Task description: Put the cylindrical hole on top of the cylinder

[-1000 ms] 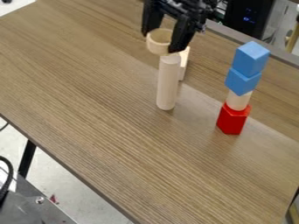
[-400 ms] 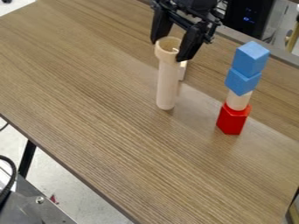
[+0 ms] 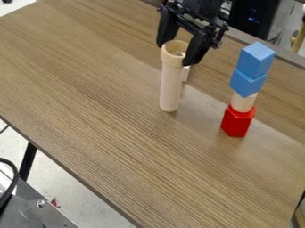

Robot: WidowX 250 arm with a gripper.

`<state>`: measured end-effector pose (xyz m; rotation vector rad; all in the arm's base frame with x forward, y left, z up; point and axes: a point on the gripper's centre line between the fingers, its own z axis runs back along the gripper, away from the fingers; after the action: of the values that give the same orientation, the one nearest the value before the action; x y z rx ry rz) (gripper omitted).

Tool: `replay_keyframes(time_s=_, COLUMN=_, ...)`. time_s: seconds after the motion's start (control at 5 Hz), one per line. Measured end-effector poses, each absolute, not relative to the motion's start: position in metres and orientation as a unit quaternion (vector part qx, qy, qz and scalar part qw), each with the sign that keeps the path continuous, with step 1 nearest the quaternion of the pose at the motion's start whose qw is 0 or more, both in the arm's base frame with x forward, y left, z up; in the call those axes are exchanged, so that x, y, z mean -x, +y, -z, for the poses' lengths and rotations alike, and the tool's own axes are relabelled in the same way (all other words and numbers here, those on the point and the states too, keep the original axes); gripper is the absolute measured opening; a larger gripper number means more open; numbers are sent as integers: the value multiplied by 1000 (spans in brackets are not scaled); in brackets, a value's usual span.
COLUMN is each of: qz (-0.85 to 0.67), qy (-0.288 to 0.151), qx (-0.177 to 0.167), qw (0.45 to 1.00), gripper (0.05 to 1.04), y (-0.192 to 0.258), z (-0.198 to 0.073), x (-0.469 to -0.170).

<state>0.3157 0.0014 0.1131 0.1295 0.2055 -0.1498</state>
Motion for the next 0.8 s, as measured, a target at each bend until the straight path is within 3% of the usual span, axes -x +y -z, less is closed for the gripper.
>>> replay_keyframes(time_s=0.4, qz=75, qy=113, qx=-71, qw=988, gripper=771, y=3, z=-103, x=-317)
replay_keyframes(time_s=0.6, qz=75, qy=117, qx=-71, qw=988, gripper=822, y=4, z=-97, x=-319)
replay_keyframes(time_s=0.8, qz=70, qy=122, qx=-72, qw=987, gripper=1007, y=4, z=-92, x=-315)
